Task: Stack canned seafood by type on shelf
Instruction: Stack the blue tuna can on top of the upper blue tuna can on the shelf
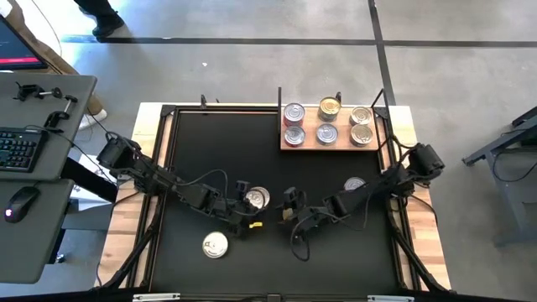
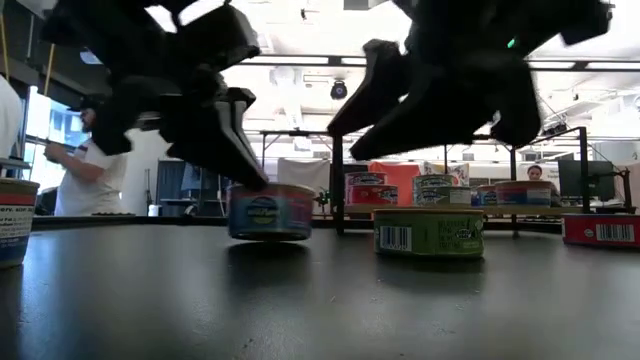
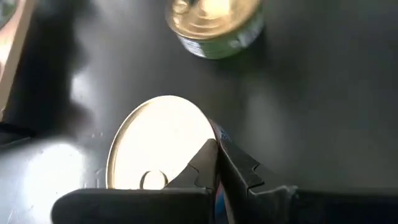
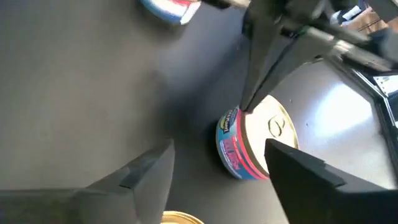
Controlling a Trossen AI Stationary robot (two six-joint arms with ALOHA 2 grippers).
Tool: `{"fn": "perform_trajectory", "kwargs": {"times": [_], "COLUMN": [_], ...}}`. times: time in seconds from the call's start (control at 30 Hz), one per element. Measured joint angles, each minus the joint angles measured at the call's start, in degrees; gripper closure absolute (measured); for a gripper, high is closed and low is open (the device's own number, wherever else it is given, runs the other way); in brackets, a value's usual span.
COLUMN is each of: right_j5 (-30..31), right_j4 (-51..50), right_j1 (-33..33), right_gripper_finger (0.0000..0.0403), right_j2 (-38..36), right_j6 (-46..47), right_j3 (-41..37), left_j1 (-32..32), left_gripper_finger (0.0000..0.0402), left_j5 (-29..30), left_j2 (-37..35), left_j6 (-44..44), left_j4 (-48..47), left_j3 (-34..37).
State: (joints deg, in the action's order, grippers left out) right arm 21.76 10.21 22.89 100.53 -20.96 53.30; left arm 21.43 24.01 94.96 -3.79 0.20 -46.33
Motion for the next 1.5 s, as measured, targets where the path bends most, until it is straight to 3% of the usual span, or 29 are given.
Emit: {"fn": "perform_trajectory", "kwargs": {"times": [0.17, 0.4, 0.6, 0.83, 1.07, 1.3, 1.5], "right_j5": [0.4, 5.16, 8.18, 5.41, 4.35, 10.76, 9.24], "right_j4": [2.1, 7.46, 9.21, 9.48, 9.69, 0.76, -9.43], "right_j1": [-2.64, -4.21, -4.17, -4.3, -4.69, -2.32, -0.7], "right_gripper_finger": [0.0118, 0.0114, 0.0114, 0.0122, 0.0125, 0.0125, 0.0125], "right_j2": [2.69, 6.82, 7.98, 8.05, 8.14, 5.97, 4.9], "right_j6": [-5.45, -15.94, -17.41, -17.51, -13.24, -3.63, 4.48], "right_j3": [0.0, 0.02, 0.17, 0.15, 0.04, 2.65, 7.96], "left_j1": [-2.39, -3.91, -4.21, -4.17, -3.96, 0.21, 1.14], "left_gripper_finger": [0.0401, 0.0401, 0.0401, 0.04, 0.0401, 0.0399, 0.0341], "left_j5": [-1.88, -2.93, -3.28, -3.02, -2.78, -2.17, -3.86], "left_j2": [0.0, -0.04, -0.05, -0.18, -0.38, -3.39, -1.08], "left_j6": [4.85, 7.78, 7.73, 8.06, 5.1, 0.91, 0.09], "left_j4": [2.82, 7.53, 10.94, 13.38, 12.23, 0.62, -0.22], "left_j3": [-0.19, -0.24, -0.24, -0.41, -0.4, -0.37, -0.33]}}
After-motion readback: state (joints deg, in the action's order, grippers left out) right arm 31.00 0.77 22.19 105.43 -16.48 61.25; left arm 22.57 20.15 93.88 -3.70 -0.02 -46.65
